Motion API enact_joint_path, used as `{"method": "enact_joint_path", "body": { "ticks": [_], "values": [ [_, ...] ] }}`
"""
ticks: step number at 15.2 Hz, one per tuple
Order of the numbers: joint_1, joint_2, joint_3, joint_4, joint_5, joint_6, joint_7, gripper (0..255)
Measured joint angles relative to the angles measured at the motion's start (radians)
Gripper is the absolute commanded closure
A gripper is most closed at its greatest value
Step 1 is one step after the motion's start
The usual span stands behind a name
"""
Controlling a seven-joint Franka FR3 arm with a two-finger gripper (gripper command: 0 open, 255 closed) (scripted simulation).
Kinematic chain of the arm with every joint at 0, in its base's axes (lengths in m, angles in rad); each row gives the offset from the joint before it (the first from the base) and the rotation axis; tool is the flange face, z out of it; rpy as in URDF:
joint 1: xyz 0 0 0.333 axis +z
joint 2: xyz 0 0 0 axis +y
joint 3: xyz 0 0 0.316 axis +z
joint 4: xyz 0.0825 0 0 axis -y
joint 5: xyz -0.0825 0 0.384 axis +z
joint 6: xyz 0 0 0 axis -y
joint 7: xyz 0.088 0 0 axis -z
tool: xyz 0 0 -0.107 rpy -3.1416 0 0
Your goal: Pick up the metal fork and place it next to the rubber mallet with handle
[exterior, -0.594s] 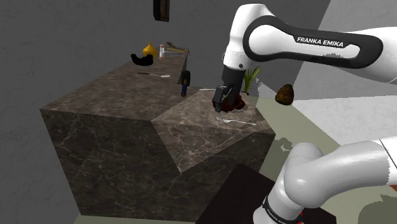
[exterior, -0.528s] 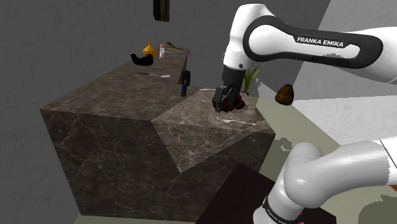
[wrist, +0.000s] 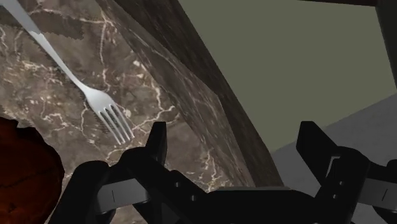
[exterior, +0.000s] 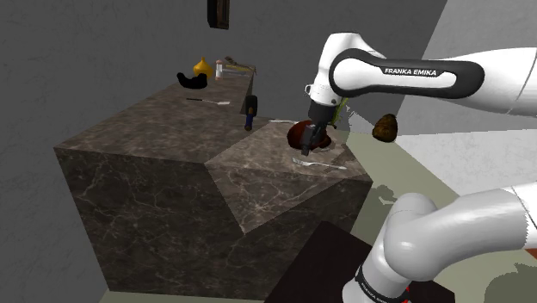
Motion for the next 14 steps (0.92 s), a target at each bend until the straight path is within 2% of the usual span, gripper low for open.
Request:
{"method": "enact_joint_path", "body": {
  "ticks": [4,7,14],
  "values": [
    [-0.004,0.039,-0.108,-0.027,-0.052,0.072,-0.165,0],
    [0.003,0.11,-0.196,-0.016,-0.08,0.139,-0.295,0],
    [0.046,0.302,-0.377,0.04,-0.081,0.28,-0.575,0]
  ]
}}
